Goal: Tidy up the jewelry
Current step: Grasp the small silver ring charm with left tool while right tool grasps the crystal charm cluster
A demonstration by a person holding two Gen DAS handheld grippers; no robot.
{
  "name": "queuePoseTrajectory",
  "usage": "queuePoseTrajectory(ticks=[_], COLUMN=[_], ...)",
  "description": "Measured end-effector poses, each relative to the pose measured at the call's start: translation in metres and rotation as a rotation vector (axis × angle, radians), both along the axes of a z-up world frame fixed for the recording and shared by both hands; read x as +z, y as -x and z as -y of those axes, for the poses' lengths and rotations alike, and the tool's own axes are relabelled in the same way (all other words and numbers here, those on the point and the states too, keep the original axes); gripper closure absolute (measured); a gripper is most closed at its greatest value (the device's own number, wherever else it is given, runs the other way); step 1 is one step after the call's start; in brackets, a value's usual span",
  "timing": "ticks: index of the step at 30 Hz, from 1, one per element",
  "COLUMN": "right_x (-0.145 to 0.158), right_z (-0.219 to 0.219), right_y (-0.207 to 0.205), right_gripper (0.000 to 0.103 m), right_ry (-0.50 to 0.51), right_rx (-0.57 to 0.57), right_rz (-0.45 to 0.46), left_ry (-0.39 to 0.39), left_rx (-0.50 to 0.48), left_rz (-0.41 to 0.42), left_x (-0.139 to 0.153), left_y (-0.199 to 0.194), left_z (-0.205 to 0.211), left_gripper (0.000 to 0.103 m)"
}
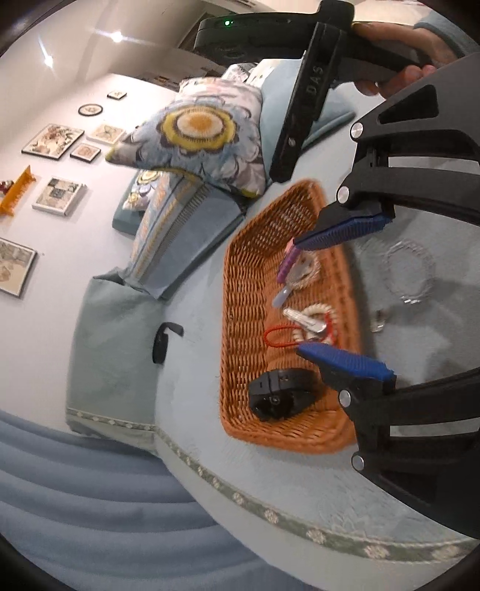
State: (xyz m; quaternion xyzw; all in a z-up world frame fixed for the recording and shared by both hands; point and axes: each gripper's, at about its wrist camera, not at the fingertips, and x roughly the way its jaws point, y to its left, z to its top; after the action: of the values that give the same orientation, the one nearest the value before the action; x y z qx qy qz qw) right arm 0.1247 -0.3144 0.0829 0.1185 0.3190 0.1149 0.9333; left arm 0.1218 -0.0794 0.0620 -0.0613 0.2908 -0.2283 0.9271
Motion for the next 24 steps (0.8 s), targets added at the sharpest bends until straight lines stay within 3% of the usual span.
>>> queuePoseTrajectory(ticks=[5,10,17,20,24], right_x=[0.006,-0.018,-0.052,-0.060,-0.067], right_z=[0.015,0.019,0.019,0.019,0.019], right_y=[0.053,0.081,0.091,0.090,0.086], right_gripper=[0.052,0.052,0.052,0.052,0.052], right_ry=[0.016,0.000,-0.005,0.002,-0.010], right_rx=[-0.027,-0.046,-0.066,-0.067,-0.067], right_rz=[0.043,-0.010,-0.052,-0.064,-0.082], left_ry=[-0.005,-0.030,-0.073,-0.091,-0.159], left_rx=[-0.031,-0.079,-0.132,-0.199,-0.224], left_rz=[0.006,-0.038,-0.099,-0.114,-0.146], left_x=[0.002,-0.020,-0.059,-0.070,-0.089], left_y=[0.047,0.085,0.107,0.112,0.111], left_z=[-0.003,0.004,0.011,0.018,0.038], left_gripper=[0.048,0.048,0.048,0.048,0.048])
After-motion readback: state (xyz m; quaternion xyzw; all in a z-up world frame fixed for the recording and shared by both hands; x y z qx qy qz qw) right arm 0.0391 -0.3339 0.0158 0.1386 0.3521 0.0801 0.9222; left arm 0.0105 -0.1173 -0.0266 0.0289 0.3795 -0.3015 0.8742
